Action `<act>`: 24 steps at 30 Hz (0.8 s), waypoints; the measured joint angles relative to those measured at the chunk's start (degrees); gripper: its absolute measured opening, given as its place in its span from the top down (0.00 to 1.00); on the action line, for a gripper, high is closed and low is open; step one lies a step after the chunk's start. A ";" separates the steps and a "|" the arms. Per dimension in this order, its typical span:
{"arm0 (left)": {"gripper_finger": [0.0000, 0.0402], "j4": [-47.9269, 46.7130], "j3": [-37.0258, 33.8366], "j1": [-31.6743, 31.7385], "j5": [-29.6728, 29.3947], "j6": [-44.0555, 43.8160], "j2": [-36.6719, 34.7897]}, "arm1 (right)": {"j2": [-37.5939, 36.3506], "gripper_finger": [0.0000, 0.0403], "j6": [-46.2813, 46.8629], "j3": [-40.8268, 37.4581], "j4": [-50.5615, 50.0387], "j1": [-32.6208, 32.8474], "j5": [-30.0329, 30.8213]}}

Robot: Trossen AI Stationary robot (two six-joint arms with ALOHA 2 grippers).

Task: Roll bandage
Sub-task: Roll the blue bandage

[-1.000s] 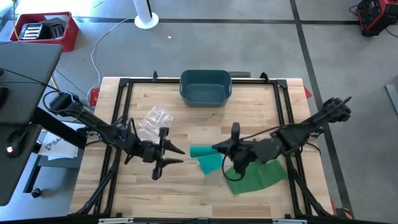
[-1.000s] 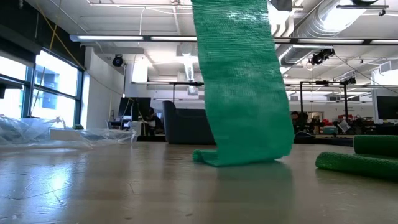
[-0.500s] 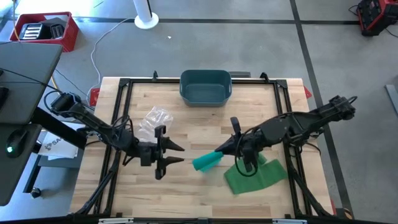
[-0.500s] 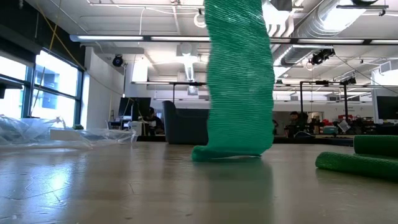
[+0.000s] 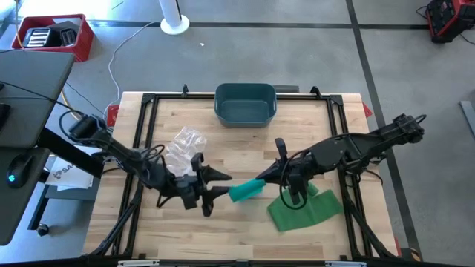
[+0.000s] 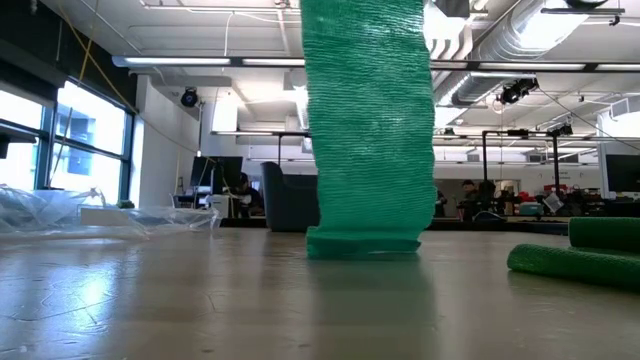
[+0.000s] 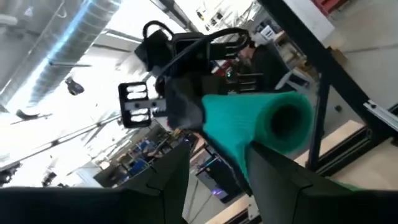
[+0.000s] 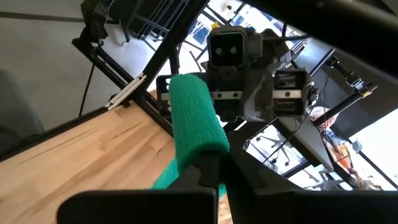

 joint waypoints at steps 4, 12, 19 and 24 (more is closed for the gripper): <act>0.62 -3.43 1.55 -0.24 -1.64 -0.52 0.08 | 0.00 1.00 1.03 0.00 -0.27 0.04 0.32; 0.62 -12.05 3.99 -3.46 -17.01 -3.77 -1.36 | 0.00 1.00 1.66 0.00 -2.09 0.55 8.52; 0.62 -18.14 4.77 -4.45 -14.38 -12.52 -3.75 | 0.00 1.00 1.46 0.00 -2.40 0.52 8.72; 0.62 -18.35 4.77 -3.54 -11.73 -12.52 -3.62 | 0.00 1.00 1.48 0.00 -2.39 0.55 8.70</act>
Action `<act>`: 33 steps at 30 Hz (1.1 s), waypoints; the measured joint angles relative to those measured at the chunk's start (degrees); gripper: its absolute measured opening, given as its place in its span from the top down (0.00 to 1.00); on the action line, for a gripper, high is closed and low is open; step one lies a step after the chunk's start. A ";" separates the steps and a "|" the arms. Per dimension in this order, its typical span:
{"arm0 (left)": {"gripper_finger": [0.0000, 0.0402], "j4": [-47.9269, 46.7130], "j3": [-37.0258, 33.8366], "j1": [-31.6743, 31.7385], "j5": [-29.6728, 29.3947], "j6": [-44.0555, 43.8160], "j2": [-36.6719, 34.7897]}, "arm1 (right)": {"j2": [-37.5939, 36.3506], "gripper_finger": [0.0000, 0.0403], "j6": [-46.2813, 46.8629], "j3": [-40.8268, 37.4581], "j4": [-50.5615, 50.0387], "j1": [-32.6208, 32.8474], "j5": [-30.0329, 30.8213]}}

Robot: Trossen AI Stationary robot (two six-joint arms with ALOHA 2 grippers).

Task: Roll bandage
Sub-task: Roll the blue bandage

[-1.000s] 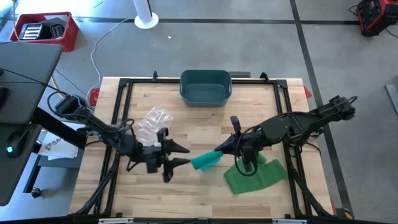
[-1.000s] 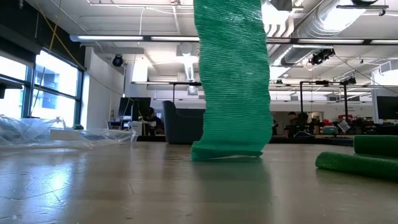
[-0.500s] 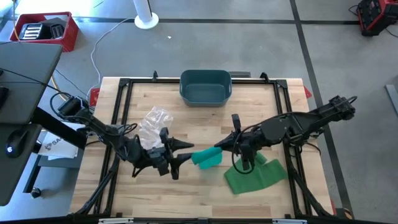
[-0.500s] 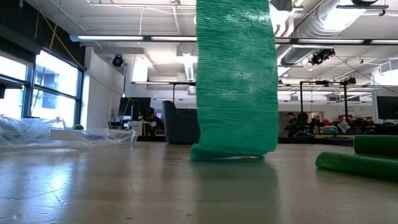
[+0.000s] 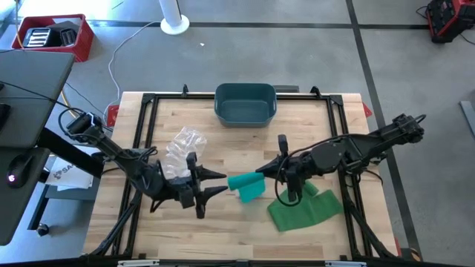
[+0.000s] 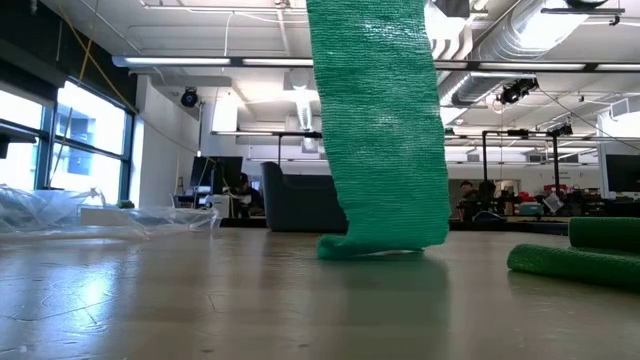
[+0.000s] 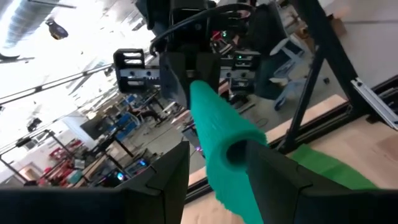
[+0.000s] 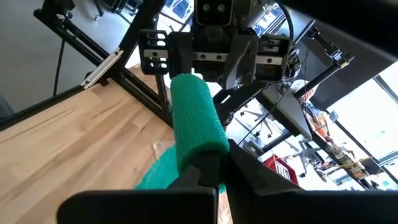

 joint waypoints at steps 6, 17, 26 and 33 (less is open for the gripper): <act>0.62 -0.91 0.00 1.70 0.79 -0.24 -0.02 | 0.00 1.00 0.37 0.00 -0.02 -0.02 0.02; 0.62 -0.24 -0.05 5.19 8.97 -3.26 0.44 | 0.00 1.00 0.39 0.00 0.21 -0.02 0.42; 0.70 0.70 -0.07 6.27 8.78 -5.60 0.44 | 0.00 1.00 0.39 -0.02 1.01 2.32 7.49; 0.82 0.66 -0.07 6.60 7.32 -9.16 0.44 | 0.00 1.00 -0.22 -0.02 0.97 4.62 10.19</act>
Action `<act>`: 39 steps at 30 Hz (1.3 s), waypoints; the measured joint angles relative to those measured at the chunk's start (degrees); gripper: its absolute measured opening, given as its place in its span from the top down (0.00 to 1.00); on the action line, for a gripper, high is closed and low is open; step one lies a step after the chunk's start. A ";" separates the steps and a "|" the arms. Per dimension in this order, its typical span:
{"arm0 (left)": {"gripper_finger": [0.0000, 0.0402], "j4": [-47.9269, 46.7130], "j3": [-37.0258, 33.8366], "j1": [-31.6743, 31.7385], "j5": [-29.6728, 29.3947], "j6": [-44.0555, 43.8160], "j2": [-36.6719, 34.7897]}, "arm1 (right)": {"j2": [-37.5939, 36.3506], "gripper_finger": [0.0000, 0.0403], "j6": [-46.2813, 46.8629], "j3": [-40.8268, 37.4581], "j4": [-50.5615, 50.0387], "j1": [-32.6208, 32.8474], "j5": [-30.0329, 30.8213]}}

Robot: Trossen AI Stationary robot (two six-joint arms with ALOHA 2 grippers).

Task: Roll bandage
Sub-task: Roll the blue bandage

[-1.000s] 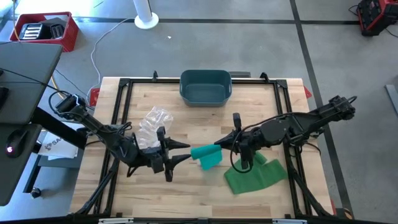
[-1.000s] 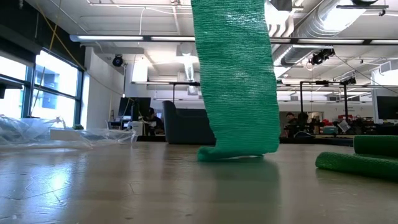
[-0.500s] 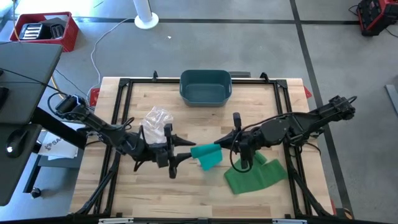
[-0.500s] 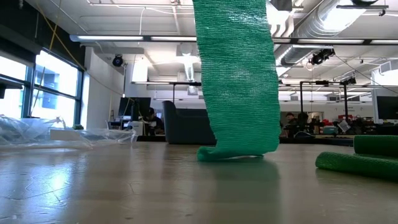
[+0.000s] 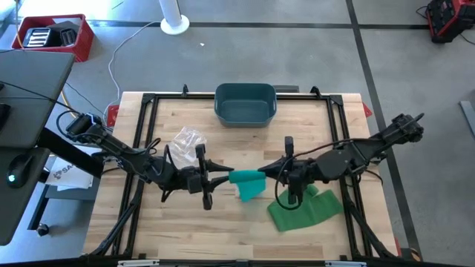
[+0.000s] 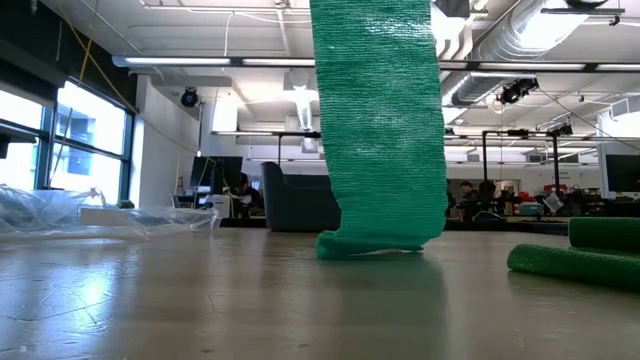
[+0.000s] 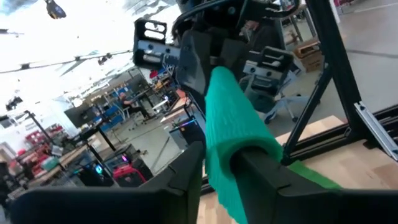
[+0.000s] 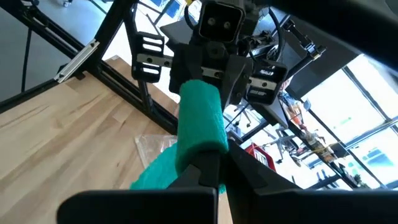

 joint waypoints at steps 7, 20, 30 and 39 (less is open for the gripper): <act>0.97 0.02 0.00 0.08 -0.19 -0.08 0.00 | 0.00 1.00 0.02 0.00 -0.12 0.14 0.00; 0.72 -3.64 0.00 -0.03 -1.73 3.09 -1.98 | 0.02 1.00 0.17 0.00 -1.36 0.13 -0.09; 0.64 -5.41 0.00 -0.53 -5.98 6.39 -4.48 | 0.02 1.00 0.20 0.00 -1.40 0.14 -0.31; 0.64 -9.77 -0.02 -0.03 5.47 8.11 -4.46 | 0.02 1.00 1.12 0.00 -1.44 0.14 -0.86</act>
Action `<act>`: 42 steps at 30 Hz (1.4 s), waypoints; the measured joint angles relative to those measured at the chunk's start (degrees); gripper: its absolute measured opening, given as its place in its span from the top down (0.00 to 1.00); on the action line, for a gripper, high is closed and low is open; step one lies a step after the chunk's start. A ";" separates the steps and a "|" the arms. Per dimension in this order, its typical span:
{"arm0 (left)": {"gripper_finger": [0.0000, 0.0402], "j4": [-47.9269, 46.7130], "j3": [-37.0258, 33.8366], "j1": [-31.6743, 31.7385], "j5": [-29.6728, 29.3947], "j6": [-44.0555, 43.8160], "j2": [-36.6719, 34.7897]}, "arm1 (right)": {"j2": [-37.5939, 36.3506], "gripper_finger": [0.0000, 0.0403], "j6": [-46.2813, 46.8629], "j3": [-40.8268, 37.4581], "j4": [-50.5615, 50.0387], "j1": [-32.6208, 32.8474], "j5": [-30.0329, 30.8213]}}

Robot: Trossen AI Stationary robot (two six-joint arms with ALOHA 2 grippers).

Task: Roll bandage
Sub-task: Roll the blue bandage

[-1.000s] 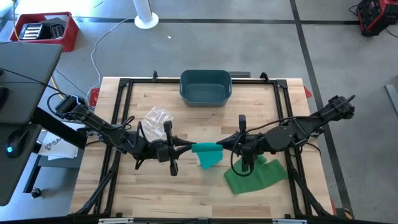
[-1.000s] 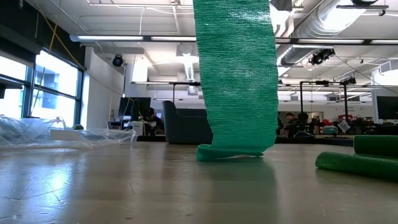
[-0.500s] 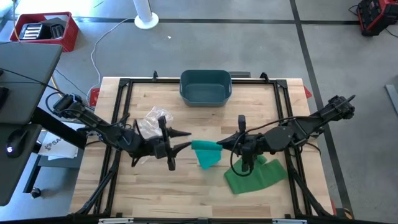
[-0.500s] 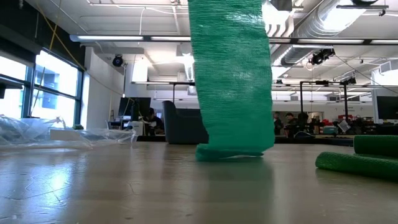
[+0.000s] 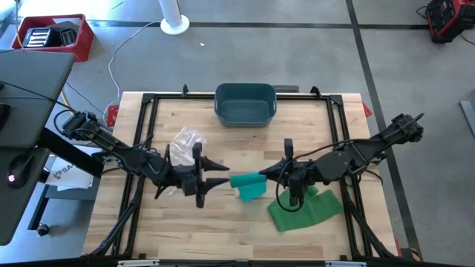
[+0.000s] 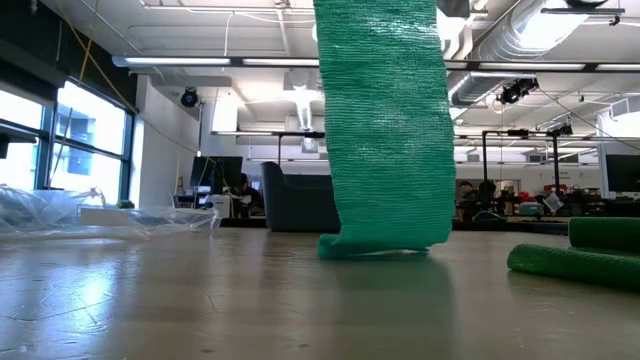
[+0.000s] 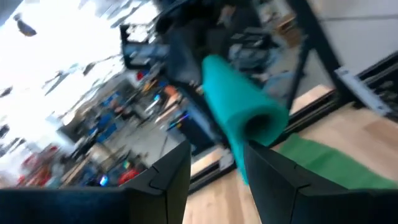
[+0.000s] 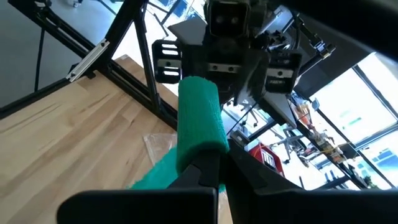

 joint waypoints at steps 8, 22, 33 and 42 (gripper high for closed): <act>0.64 2.79 0.00 -0.04 2.24 17.58 2.05 | 0.00 1.00 0.34 0.00 -0.01 -0.25 -0.28; 0.64 15.45 0.00 -1.20 -3.94 26.57 7.17 | 0.01 1.00 1.93 0.00 -0.53 -0.42 -0.67; 0.78 16.07 0.00 0.18 -3.46 22.41 7.17 | 0.00 1.00 2.07 0.00 -0.80 -0.42 -0.59; 0.98 15.80 0.00 0.37 -4.68 17.93 7.17 | -0.01 1.00 3.01 0.00 -0.89 -0.44 -0.52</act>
